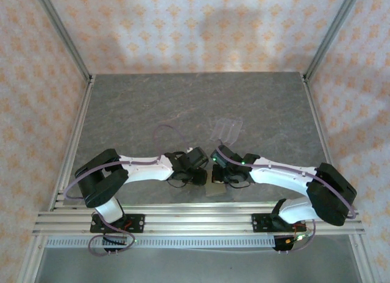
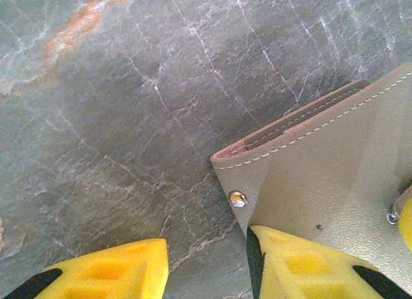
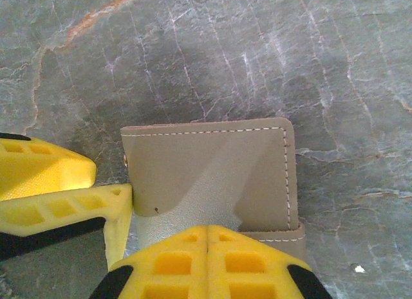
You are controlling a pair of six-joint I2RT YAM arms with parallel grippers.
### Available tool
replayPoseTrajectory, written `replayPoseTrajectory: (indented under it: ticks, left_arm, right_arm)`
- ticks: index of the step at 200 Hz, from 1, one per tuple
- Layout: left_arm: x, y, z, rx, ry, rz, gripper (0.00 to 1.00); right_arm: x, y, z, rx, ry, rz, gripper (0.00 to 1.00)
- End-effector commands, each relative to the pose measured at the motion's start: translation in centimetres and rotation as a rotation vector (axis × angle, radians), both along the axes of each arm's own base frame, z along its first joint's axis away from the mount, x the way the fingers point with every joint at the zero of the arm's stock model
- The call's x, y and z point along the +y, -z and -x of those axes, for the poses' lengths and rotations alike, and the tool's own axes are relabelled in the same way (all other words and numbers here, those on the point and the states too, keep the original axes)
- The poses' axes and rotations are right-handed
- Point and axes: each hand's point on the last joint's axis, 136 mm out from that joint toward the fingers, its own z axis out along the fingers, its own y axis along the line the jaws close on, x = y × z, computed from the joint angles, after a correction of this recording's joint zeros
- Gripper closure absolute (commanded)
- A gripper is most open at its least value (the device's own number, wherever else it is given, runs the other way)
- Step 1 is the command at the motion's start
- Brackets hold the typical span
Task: Put the credit cards into the card holder
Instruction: Close the button on the card holder.
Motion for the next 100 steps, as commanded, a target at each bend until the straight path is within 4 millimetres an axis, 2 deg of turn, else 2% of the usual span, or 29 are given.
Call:
replayPoseTrajectory:
  ticks: [1, 100]
  left_arm:
    - [-3.8, 1.9, 2.4, 0.072, 0.092, 0.096, 0.6]
    - [-3.8, 2.2, 2.3, 0.072, 0.087, 0.087, 0.61]
  right_arm:
    - [0.4, 0.4, 0.4, 0.009, 0.006, -0.03, 1.0]
    - [-0.9, 2.3, 1.7, 0.058, 0.019, 0.001, 1.0]
